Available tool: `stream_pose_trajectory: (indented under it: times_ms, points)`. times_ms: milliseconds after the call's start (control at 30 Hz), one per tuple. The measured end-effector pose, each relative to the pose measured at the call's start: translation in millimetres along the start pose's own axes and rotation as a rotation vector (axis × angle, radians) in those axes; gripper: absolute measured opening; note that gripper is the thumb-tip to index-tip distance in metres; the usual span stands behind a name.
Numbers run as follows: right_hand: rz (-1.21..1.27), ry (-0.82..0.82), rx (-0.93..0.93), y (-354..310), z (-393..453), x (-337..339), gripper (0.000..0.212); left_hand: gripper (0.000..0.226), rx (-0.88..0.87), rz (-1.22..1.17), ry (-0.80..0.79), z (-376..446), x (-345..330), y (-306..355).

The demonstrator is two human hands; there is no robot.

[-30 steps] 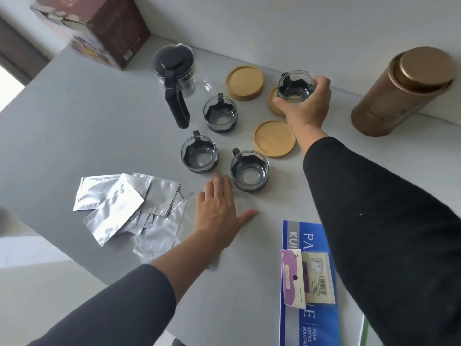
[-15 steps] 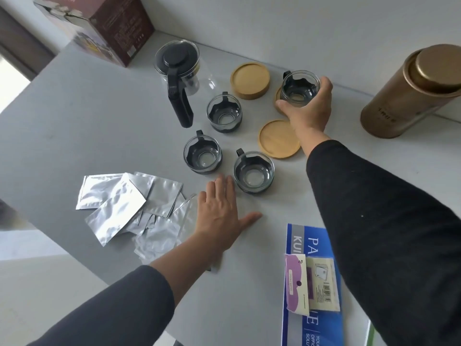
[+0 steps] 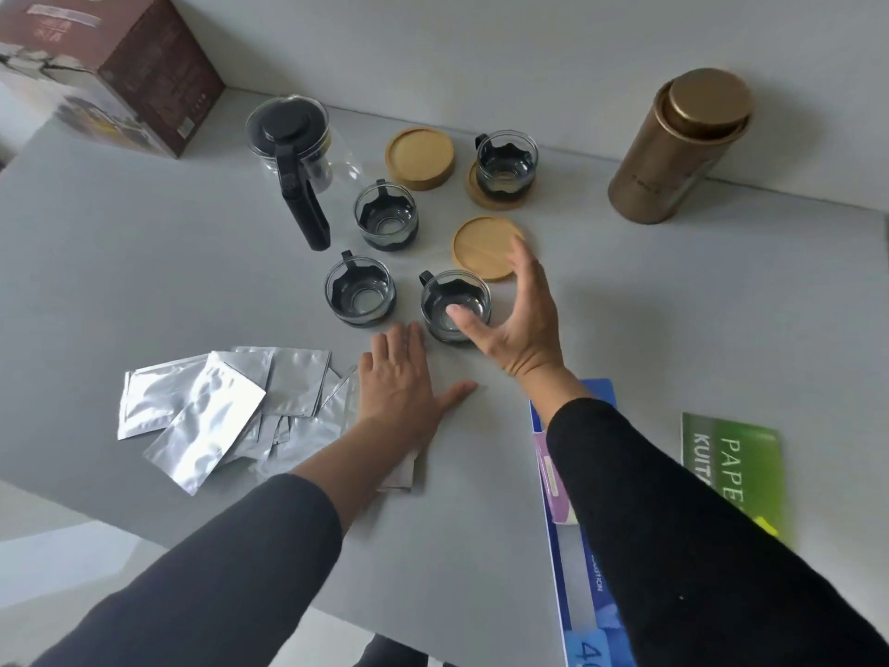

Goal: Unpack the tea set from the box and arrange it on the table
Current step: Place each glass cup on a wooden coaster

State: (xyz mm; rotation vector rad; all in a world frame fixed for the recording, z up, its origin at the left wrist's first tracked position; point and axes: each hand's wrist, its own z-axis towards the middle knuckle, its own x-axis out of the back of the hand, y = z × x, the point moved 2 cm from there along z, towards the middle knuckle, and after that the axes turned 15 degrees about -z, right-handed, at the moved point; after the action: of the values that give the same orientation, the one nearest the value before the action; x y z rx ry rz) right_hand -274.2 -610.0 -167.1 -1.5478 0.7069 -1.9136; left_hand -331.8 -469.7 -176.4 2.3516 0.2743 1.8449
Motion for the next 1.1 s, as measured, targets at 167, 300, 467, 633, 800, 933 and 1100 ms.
stream_pose_trajectory:
  times_ms: [167,300,467,633,800,933,1100]
  points:
    - [-0.064,-0.057,-0.041,-12,-21,-17,0.106,0.101,-0.063,-0.034,0.013,0,2,-8]
    - [-0.097,-0.025,-0.121,-15,-23,-29,0.104,0.102,-0.1,-0.033,0.011,1,2,-14]
    - [-0.106,0.051,-0.168,-18,-20,-35,0.09,0.1,-0.118,-0.05,0.033,2,3,-16]
    - [-0.095,0.125,-0.135,-17,4,-22,0.084,0.103,-0.11,-0.079,0.011,2,2,-18]
    - [-0.149,0.164,-0.102,-12,44,-7,0.084,0.102,-0.11,-0.085,0.022,2,3,-18]
    - [-0.146,0.114,-0.121,-5,63,-5,0.085,0.103,-0.111,-0.088,0.021,2,4,-18]
    - [-0.135,0.077,-0.116,-1,71,-7,0.085,0.104,-0.11,-0.076,0.015,2,5,-17]
